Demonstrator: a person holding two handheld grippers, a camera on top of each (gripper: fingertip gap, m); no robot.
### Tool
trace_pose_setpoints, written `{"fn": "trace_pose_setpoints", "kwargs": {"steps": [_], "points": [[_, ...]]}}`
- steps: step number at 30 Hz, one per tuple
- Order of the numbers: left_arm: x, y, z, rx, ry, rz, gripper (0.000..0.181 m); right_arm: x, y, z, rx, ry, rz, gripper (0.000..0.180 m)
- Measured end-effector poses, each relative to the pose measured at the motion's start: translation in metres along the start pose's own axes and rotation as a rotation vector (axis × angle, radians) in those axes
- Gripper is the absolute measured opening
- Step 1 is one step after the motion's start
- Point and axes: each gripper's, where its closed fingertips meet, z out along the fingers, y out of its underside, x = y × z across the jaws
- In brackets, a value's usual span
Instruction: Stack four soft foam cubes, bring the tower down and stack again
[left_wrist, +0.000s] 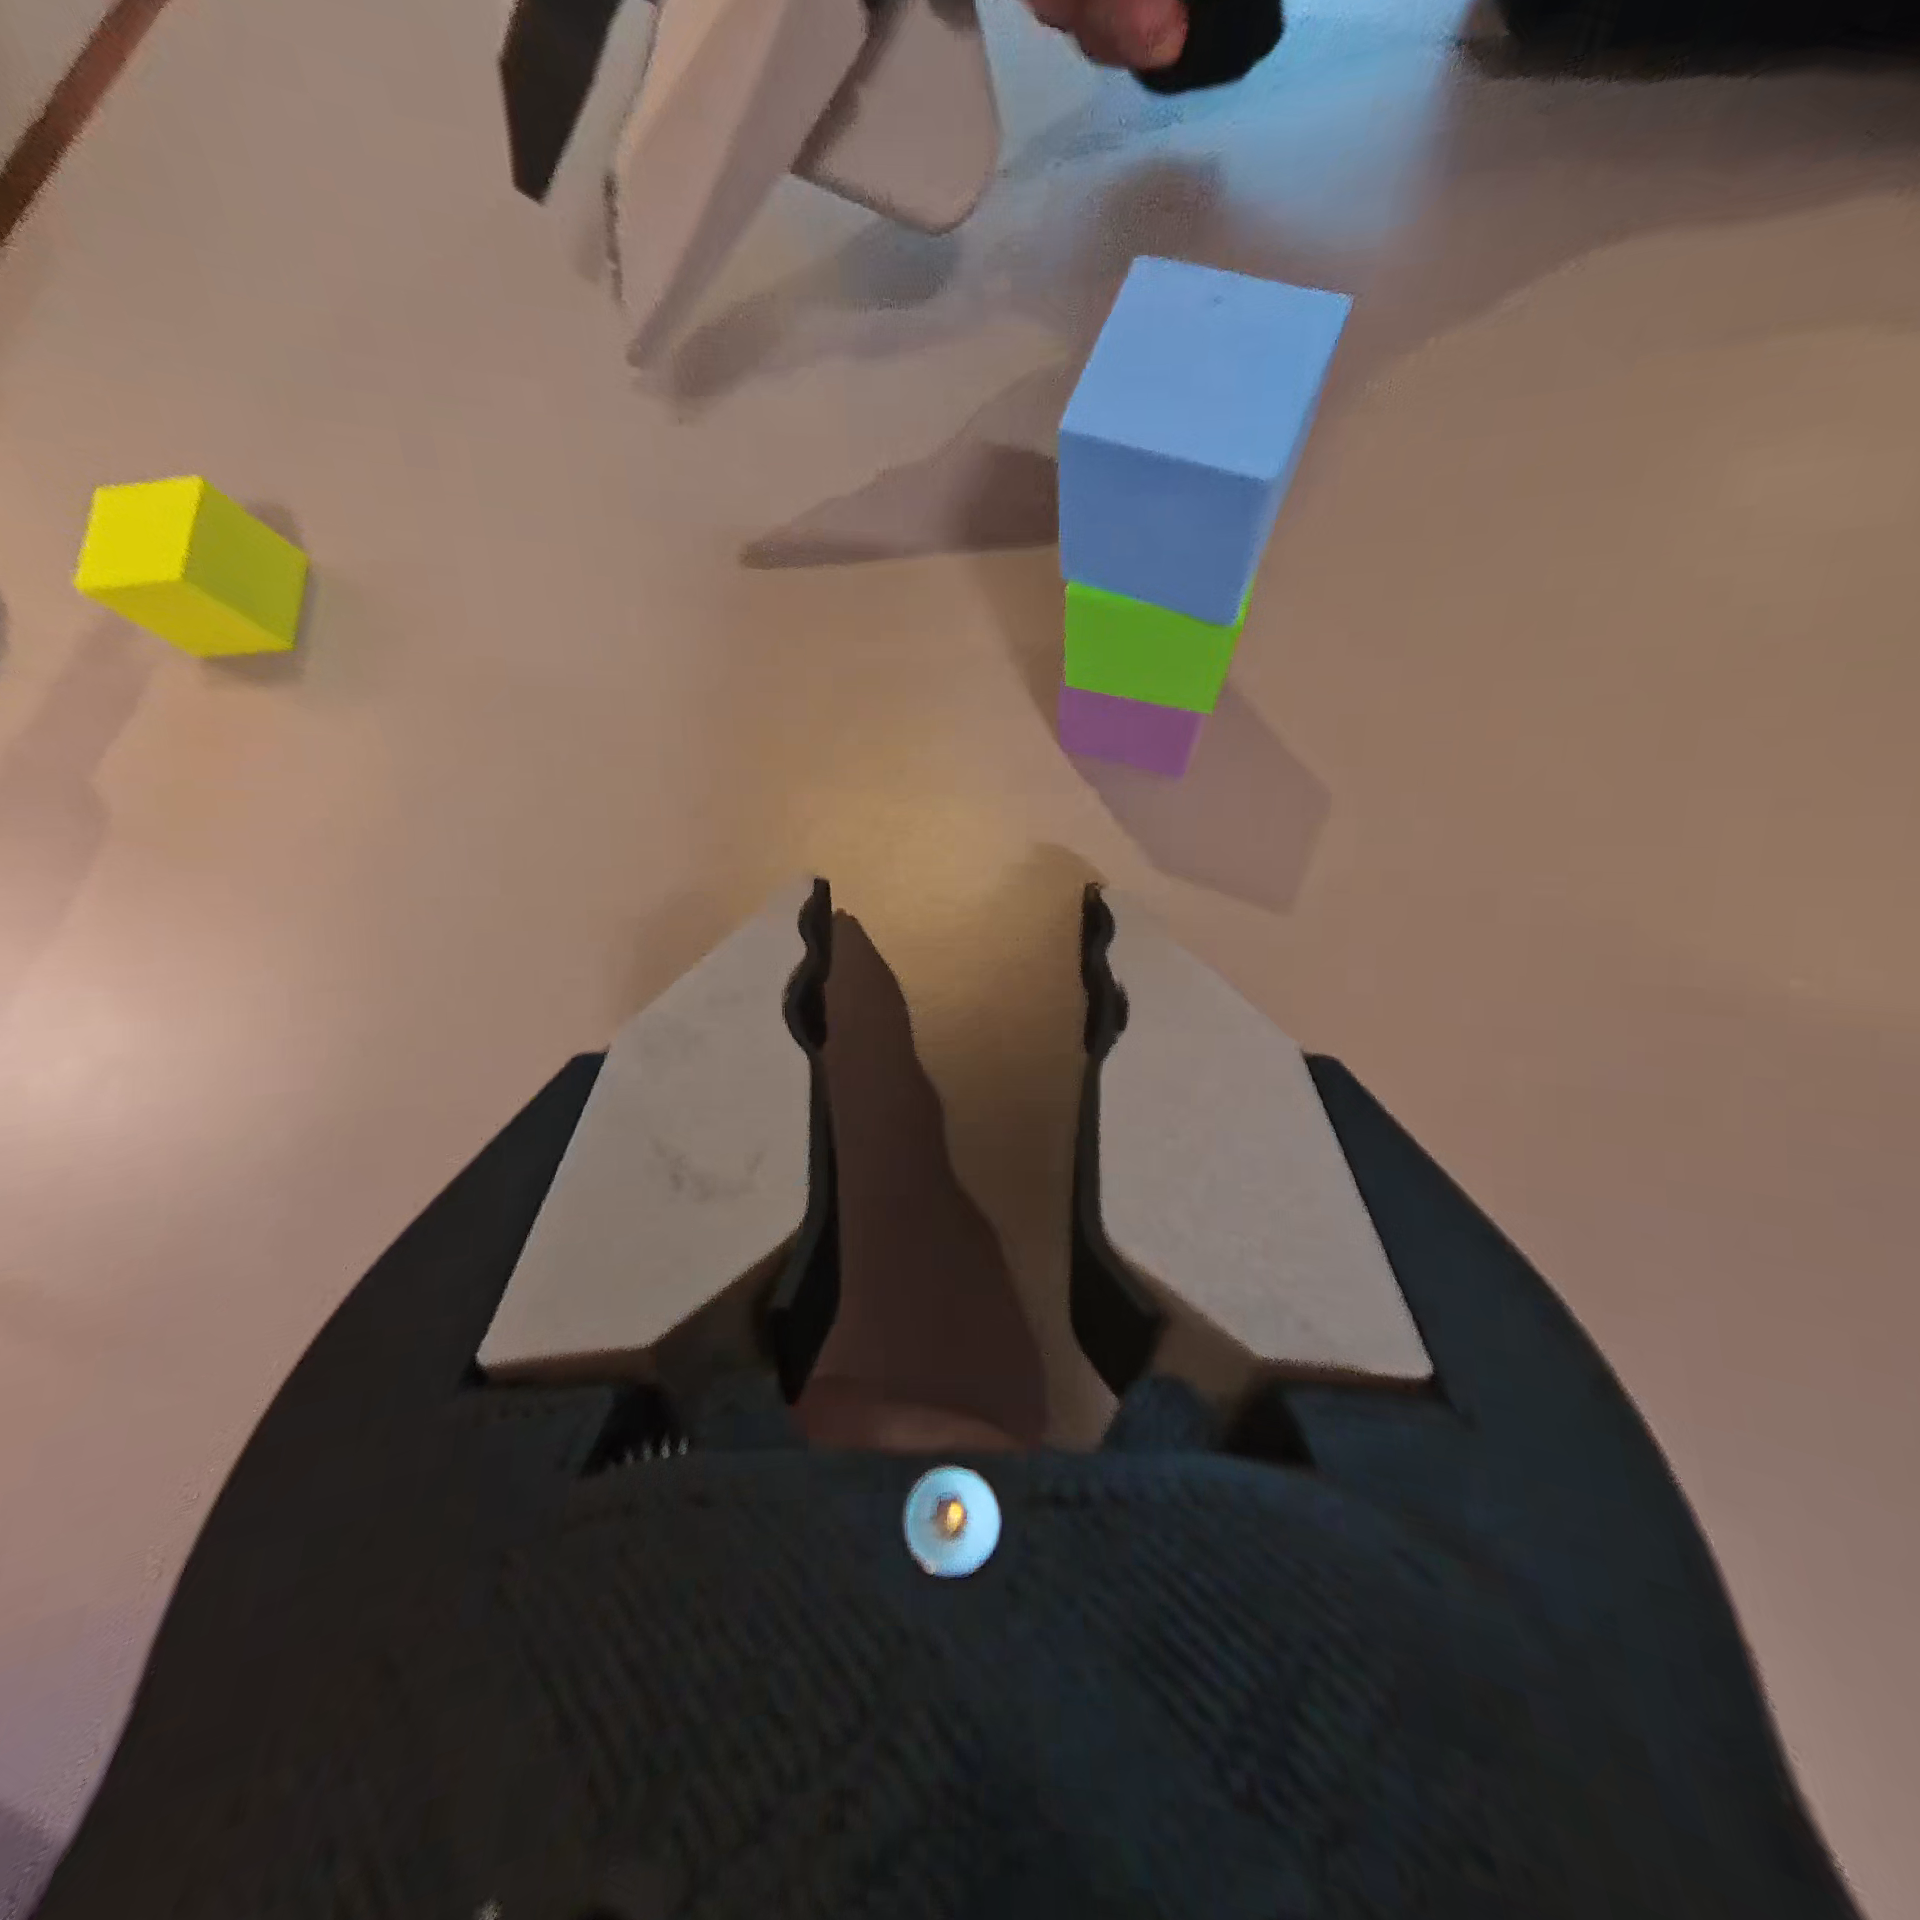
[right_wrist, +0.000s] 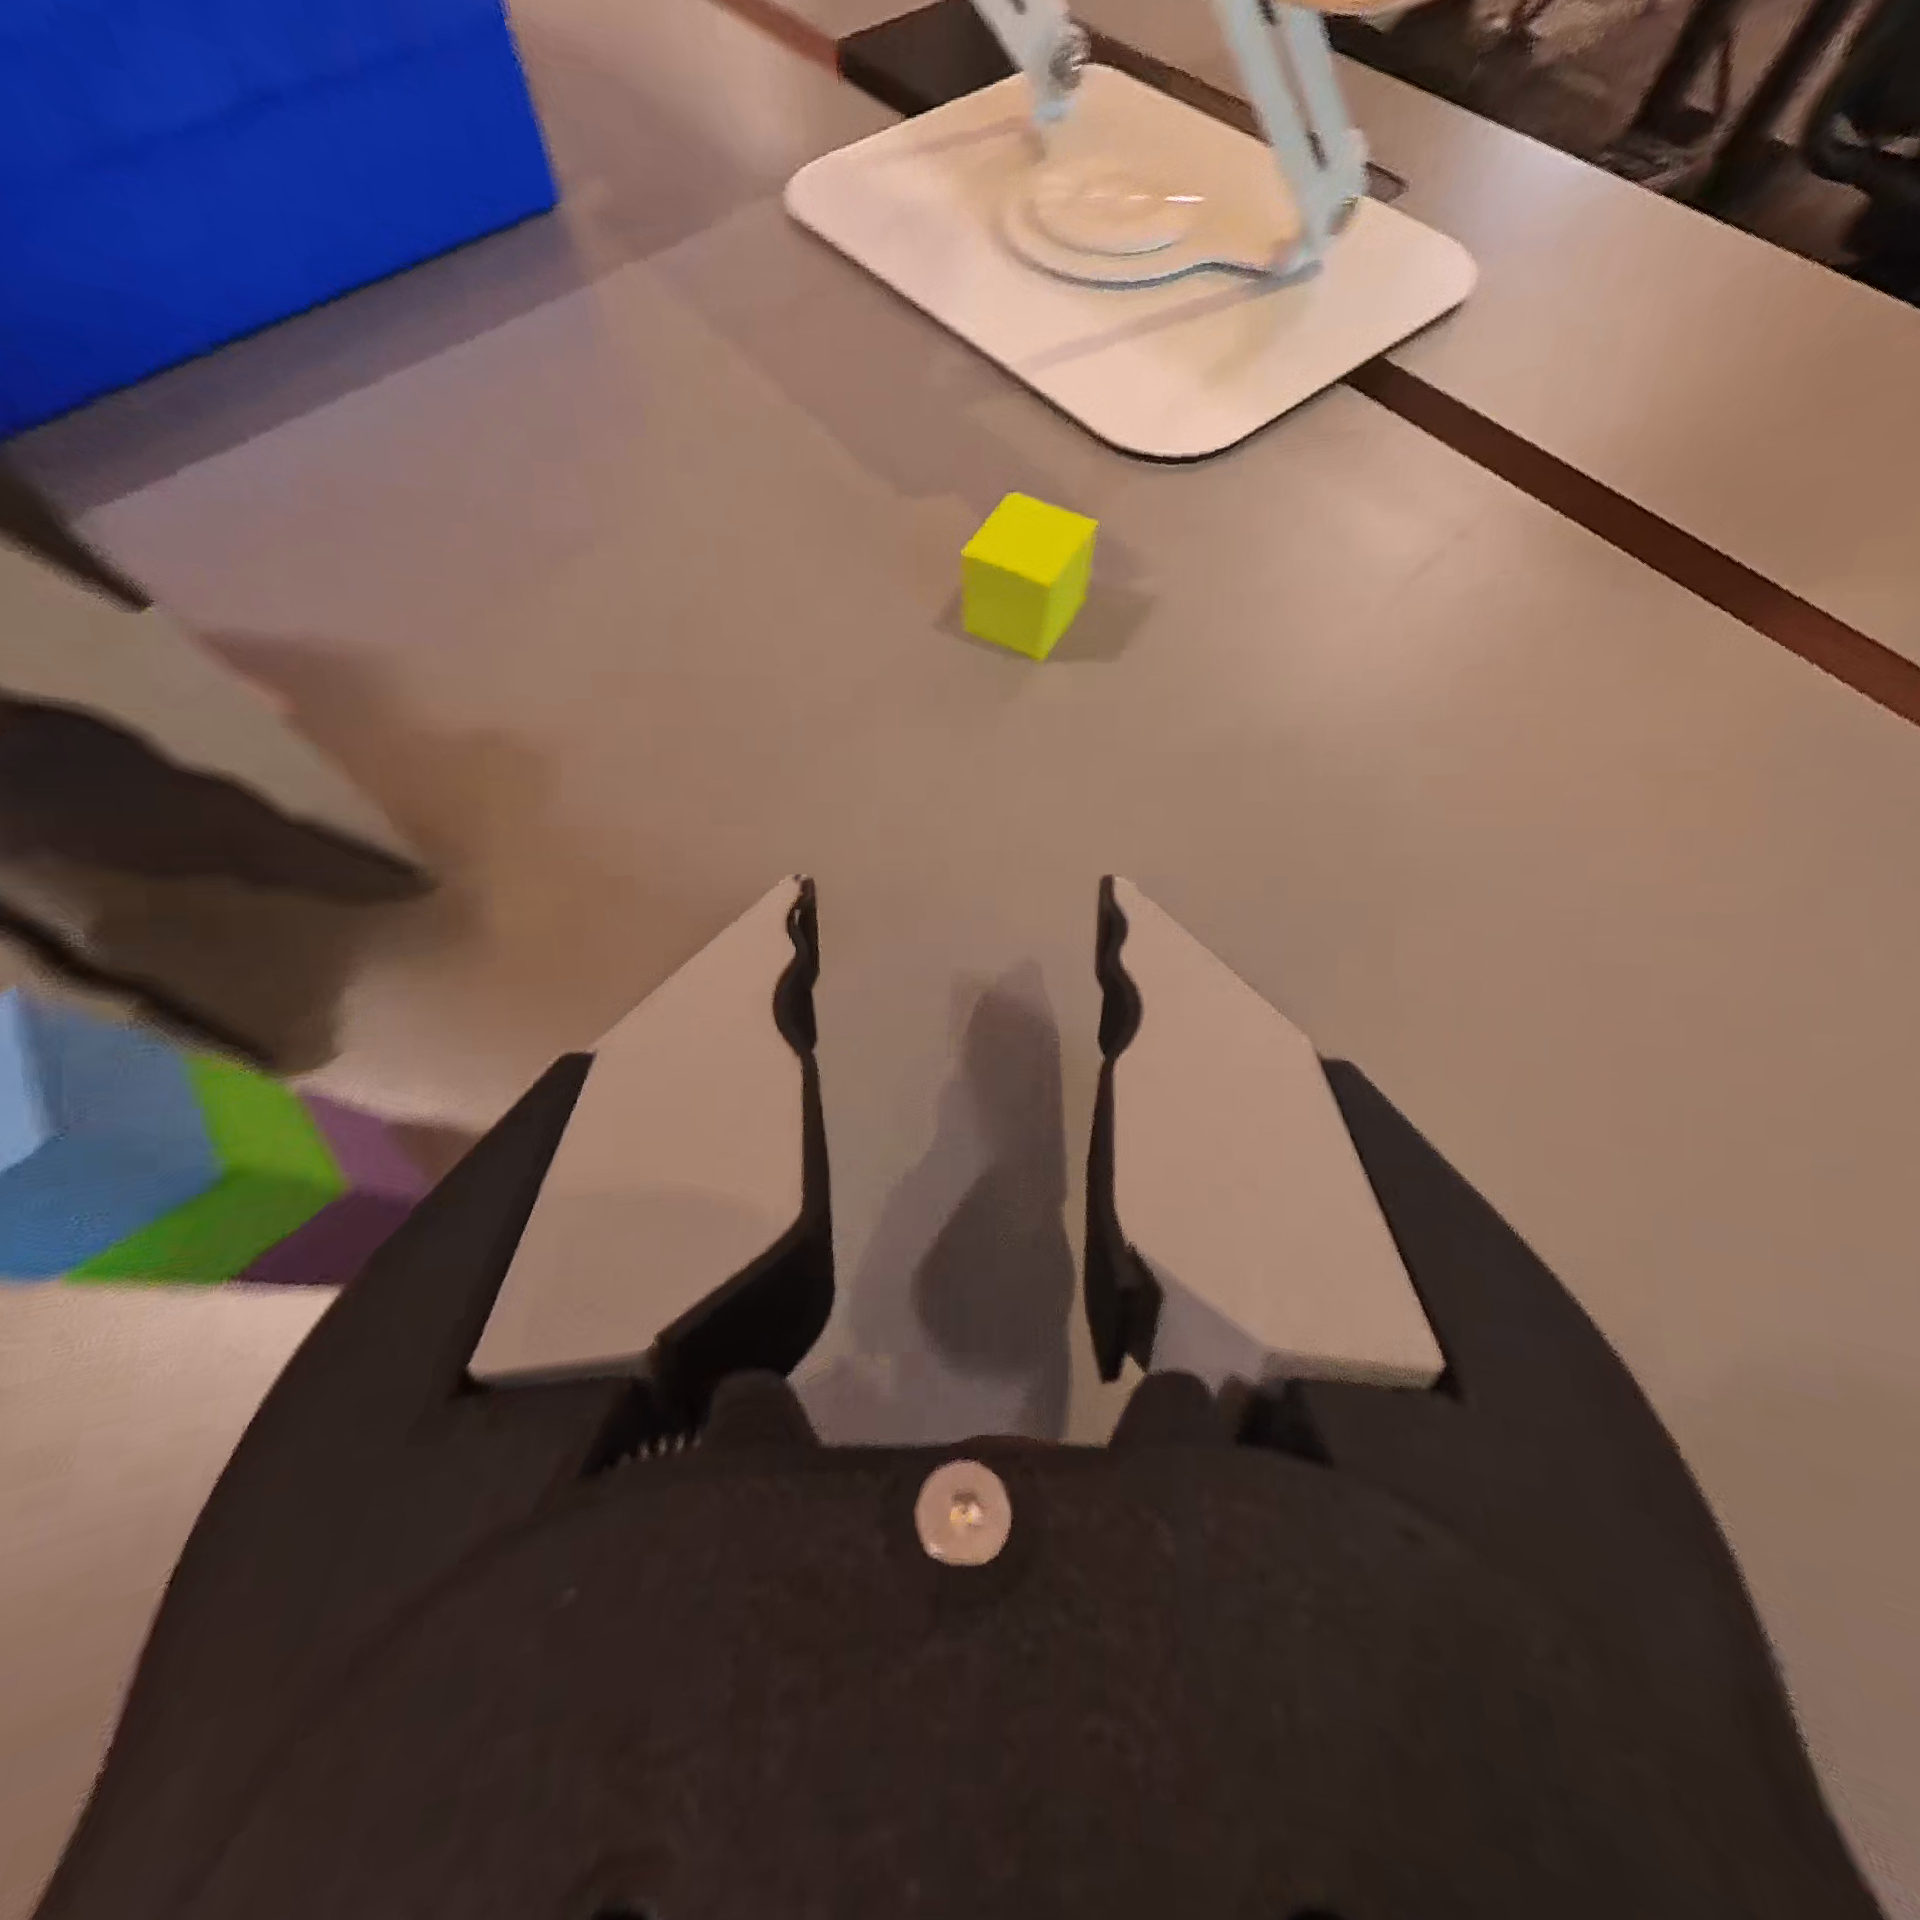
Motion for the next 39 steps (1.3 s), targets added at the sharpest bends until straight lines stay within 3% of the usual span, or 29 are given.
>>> {"fn": "trace_pose_setpoints", "kwargs": {"steps": [5,12,14,15,17,22,33,39], "points": [[0.005,0.001,0.001,0.029,0.049,-0.064,0.037,0.017,-0.017,0.037,-0.005,0.045,0.072,0.069],[0.006,0.001,0.001,0.027,0.055,-0.068,0.037,0.020,-0.045,0.094,-0.052,0.067,0.054,0.069],[0.006,0.001,0.001,0.028,0.055,-0.059,0.036,0.019,-0.044,0.105,-0.082,0.067,0.052,0.060],[0.007,0.000,0.001,0.029,0.056,-0.055,0.035,0.018,-0.041,0.109,-0.109,0.056,0.037,0.039],[0.007,0.000,0.001,0.029,0.059,-0.055,0.035,0.016,-0.040,0.110,-0.122,0.043,0.008,0.032],[0.006,0.000,0.002,0.029,0.060,-0.063,0.036,-0.007,-0.053,0.077,-0.047,-0.099,-0.014,0.032],[0.010,-0.002,0.002,0.035,0.050,-0.015,0.030,-0.090,-0.052,-0.061,0.017,-0.450,-0.292,0.032],[0.009,-0.002,0.002,0.034,0.056,-0.039,0.033,-0.121,-0.031,-0.075,-0.088,-0.491,-0.472,0.031]]}}
